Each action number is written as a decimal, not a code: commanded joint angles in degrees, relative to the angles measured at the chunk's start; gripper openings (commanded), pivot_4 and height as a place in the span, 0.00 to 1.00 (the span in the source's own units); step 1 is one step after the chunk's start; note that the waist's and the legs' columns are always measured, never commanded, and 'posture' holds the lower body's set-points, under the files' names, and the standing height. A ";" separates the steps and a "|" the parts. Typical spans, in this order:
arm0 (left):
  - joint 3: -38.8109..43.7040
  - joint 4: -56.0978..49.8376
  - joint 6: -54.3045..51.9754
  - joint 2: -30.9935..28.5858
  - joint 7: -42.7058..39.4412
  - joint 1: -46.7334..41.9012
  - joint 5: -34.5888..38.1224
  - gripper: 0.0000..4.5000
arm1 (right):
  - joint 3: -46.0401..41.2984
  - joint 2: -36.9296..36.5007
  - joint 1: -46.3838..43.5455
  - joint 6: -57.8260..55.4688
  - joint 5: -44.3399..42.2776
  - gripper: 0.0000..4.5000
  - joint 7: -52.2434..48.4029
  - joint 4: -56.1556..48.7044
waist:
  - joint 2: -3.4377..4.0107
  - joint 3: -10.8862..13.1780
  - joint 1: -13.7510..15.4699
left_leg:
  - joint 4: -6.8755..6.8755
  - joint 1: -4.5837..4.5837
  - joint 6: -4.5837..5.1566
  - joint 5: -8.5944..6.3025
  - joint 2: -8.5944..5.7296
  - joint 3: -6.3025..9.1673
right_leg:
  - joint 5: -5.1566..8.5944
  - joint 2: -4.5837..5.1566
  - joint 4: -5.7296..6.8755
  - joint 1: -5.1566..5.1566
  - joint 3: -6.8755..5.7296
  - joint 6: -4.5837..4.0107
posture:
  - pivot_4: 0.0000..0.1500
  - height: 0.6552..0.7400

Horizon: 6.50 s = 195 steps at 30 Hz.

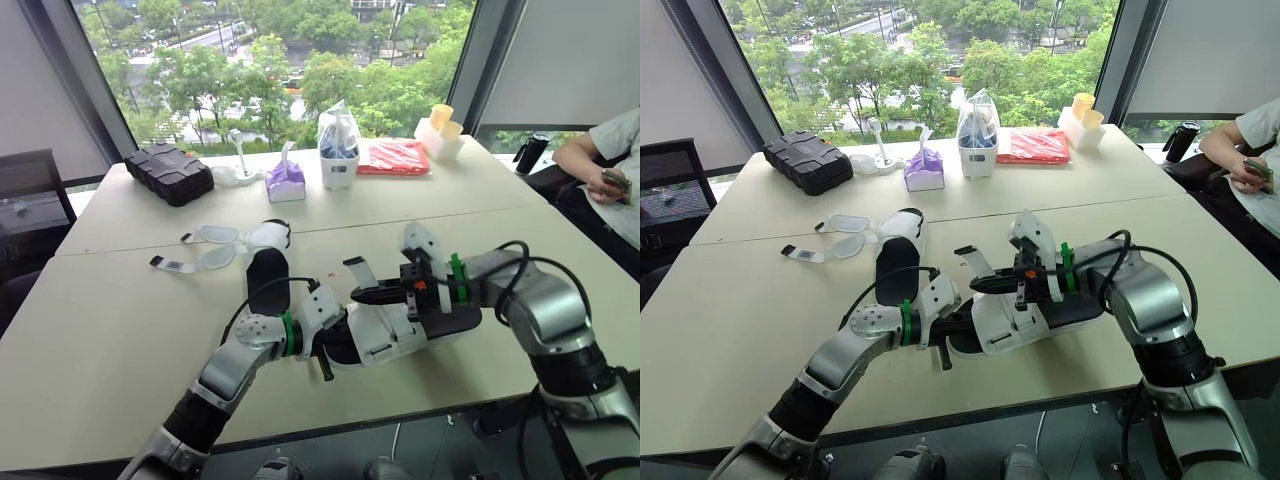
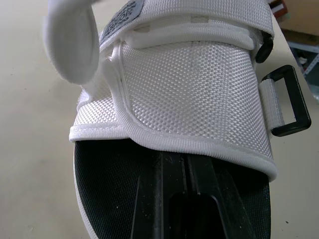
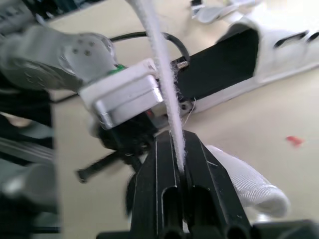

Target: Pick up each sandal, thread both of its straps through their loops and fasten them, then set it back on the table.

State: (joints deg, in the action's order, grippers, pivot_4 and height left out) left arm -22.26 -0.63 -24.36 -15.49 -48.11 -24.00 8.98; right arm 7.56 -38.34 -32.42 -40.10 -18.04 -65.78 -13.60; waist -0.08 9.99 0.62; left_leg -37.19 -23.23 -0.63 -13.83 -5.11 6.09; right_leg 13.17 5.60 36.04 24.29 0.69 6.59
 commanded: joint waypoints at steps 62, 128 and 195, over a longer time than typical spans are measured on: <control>-0.82 2.97 -1.28 0.13 0.03 1.56 -0.96 0.00 | -6.50 -32.90 11.18 -2.70 -24.68 0.98 -5.74 -3.76 | -0.11 0.07 0.21 | 0.19 0.80 0.18 -0.14 0.04 0.14 | 0.32 0.19 -0.72 -1.20 0.05 -0.08 | 1.00 1.00; -0.86 0.44 -2.67 -0.23 1.55 2.61 -0.64 0.00 | -4.49 -3.88 -8.84 -40.26 -38.10 0.01 15.39 8.76 | -0.16 0.09 0.15 | 0.21 0.34 0.33 -0.23 0.00 0.14 | 0.22 0.12 -0.92 -0.81 -0.18 0.10 | 1.00 1.00; -0.62 -1.34 -3.93 -0.13 2.45 3.55 -0.49 0.00 | 10.77 -4.86 -1.97 -11.62 -9.92 0.01 -6.47 5.15 | -0.19 0.06 -0.04 | 0.27 0.58 0.29 -0.25 0.04 0.14 | 0.22 0.09 -0.91 -0.96 -0.16 0.13 | 1.00 1.00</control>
State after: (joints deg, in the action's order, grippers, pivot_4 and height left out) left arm -21.65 -3.50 -26.96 -15.11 -46.01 -21.62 9.47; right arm 16.50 -43.68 -35.56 -51.15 -27.18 -71.13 -5.48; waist -0.27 10.04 0.57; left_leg -36.93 -22.65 -0.34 -14.09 -5.08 6.23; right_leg 13.39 5.69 35.13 23.33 0.53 6.71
